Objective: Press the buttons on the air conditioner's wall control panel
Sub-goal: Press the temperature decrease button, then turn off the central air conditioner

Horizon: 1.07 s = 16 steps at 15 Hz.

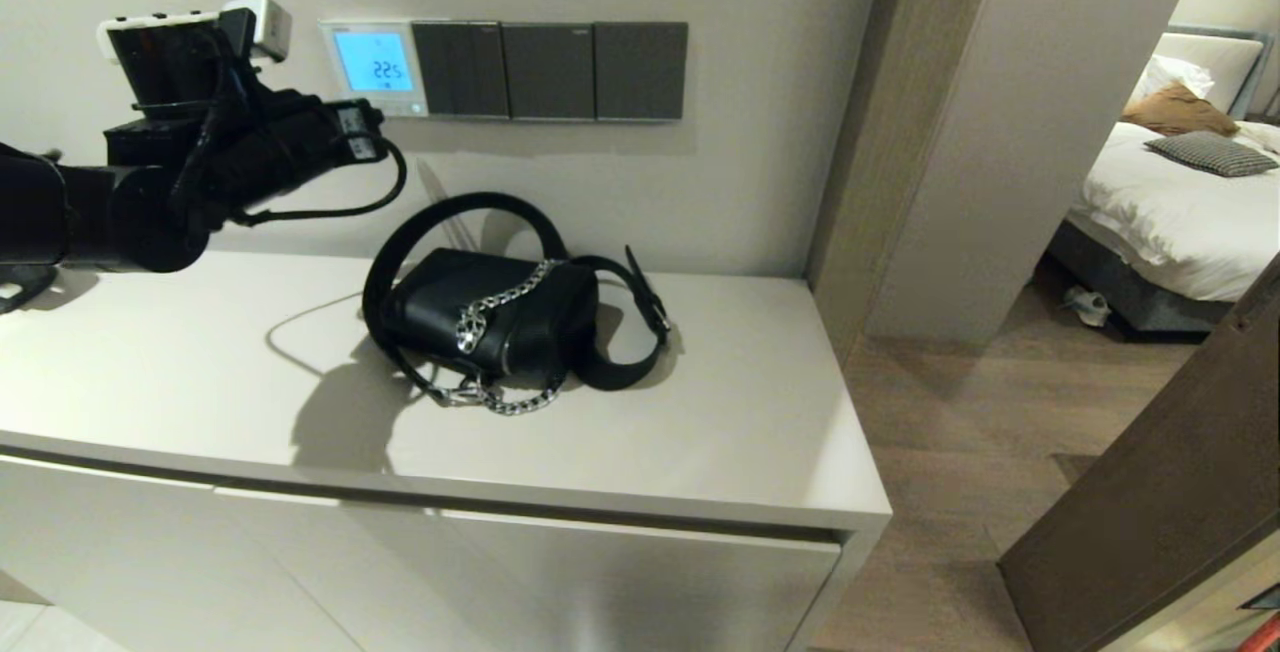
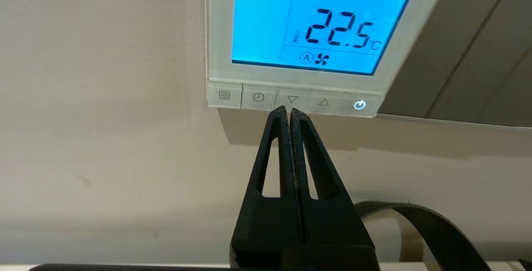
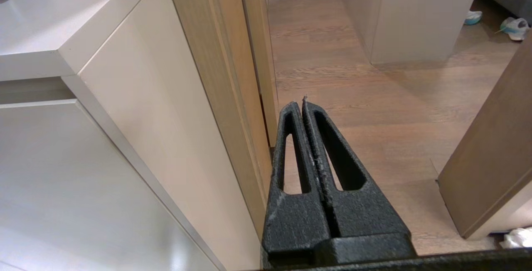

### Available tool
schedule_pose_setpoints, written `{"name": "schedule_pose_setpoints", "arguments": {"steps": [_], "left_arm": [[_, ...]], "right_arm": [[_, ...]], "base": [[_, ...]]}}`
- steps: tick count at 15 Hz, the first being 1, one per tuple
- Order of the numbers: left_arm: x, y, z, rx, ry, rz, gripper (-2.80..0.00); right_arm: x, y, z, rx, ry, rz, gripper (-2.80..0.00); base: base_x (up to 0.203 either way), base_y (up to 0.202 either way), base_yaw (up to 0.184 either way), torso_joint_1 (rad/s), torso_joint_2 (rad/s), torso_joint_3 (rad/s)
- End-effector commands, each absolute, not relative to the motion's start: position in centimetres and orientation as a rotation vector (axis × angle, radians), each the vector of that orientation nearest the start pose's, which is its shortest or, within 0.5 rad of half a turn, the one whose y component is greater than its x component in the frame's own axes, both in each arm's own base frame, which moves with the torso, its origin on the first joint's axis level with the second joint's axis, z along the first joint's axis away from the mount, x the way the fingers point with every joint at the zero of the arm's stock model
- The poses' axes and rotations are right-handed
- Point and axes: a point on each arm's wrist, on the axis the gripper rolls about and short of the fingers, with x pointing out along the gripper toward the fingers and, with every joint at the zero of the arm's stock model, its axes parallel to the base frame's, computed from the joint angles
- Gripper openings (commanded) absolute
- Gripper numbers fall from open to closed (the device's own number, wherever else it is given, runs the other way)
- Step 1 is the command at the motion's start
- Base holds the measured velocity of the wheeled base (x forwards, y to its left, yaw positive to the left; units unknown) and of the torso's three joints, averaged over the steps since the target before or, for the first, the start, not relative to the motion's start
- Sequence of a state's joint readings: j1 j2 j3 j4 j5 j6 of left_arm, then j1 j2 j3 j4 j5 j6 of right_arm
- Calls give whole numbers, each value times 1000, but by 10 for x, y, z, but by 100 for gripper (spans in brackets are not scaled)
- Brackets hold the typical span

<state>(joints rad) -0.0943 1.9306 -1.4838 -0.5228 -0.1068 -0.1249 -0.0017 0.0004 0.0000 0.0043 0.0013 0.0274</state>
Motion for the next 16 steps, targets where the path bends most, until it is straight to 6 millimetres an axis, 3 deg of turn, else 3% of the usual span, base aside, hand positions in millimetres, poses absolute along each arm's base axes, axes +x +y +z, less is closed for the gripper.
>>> {"name": "schedule_pose_setpoints", "arguments": {"steps": [1,5,10,13,16], "left_arm": [[378,-37,297,-120,-99,-205,-280],[336,-20,323,-112,-160,-179,-280],[244,-14,345,-96,-233,-178,-280],[186,-11,331,-54,-232,-172,-280],[130,-7,296,-16,-208,-157,-280]], "right_arm": [[-23,0,75,28,6,0,-280],[-23,0,75,28,6,0,-280],[-23,0,74,28,8,0,-280],[-23,0,74,28,7,0,-280],[-23,0,74,28,7,0,-280]], "base": [[0,0,0,0,0,0],[0,0,0,0,0,0],[0,0,0,0,0,0],[0,0,0,0,0,0],[0,0,0,0,0,0]]}}
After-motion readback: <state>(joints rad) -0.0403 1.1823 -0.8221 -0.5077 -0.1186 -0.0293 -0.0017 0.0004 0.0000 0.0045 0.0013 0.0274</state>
